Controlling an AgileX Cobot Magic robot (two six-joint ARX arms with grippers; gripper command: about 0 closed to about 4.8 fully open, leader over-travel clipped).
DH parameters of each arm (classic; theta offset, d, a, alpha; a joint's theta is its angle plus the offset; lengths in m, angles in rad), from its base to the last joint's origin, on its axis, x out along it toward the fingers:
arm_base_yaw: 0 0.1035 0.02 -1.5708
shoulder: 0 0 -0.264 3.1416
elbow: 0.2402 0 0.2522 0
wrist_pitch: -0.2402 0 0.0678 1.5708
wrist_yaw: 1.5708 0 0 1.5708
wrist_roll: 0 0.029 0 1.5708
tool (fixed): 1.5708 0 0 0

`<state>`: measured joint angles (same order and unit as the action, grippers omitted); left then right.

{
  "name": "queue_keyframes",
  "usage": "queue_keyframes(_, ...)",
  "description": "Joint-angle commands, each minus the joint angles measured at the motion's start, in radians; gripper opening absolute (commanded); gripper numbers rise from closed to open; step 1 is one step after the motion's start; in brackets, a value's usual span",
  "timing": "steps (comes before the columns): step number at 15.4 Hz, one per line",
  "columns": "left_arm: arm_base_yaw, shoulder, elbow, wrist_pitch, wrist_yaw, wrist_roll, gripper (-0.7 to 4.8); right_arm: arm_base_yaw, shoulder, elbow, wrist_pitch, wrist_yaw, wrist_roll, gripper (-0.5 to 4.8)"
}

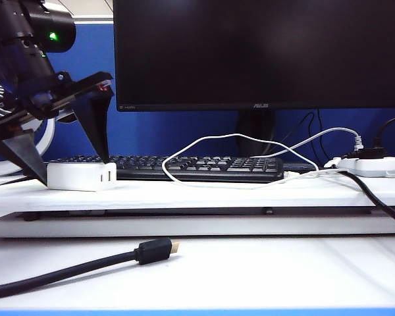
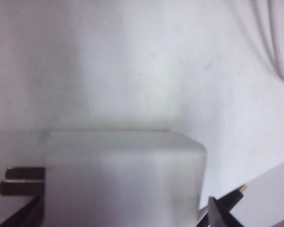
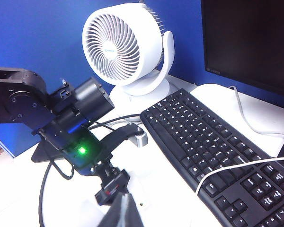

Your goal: Pick up the Type-C charging cable and the charging base, insert one end of the Type-C charger into the corresponding slot on the base, and finally place the plugged-in charger back on the table.

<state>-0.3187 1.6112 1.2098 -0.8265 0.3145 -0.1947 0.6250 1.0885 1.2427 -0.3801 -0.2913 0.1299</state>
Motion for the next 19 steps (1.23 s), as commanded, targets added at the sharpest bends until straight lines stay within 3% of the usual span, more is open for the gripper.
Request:
queue_keyframes(1,0.000,-0.005,0.088,-0.051,-0.001,0.116,4.79,0.001,-0.003,0.006,0.012,-0.004,-0.003,-0.02)
queue_keyframes(4,0.000,-0.005,0.257,-0.159,-0.030,0.415,4.79,0.001,-0.004,0.006,0.010,-0.004,-0.003,-0.02)
queue_keyframes(7,0.000,-0.005,0.354,-0.275,-0.030,0.826,4.79,0.001,-0.004,0.006,0.010,-0.004,-0.003,-0.02)
queue_keyframes(8,0.000,-0.005,0.353,-0.286,-0.030,0.855,4.79,0.001,-0.004,0.006,0.010,-0.004,-0.003,-0.02)
queue_keyframes(9,0.000,0.001,0.351,-0.318,0.021,0.993,4.79,0.001,-0.003,0.006,0.010,-0.004,-0.003,-0.02)
queue_keyframes(10,0.000,0.002,0.341,-0.310,0.093,1.058,4.79,0.001,-0.003,0.006,0.010,-0.004,-0.003,-0.02)
queue_keyframes(12,0.000,0.003,0.315,-0.309,0.110,1.159,4.79,0.001,-0.003,0.006,0.009,-0.004,-0.003,-0.02)
queue_keyframes(19,0.000,0.108,0.277,-0.244,0.084,1.191,4.79,0.001,-0.003,0.006,0.008,-0.004,-0.003,-0.02)
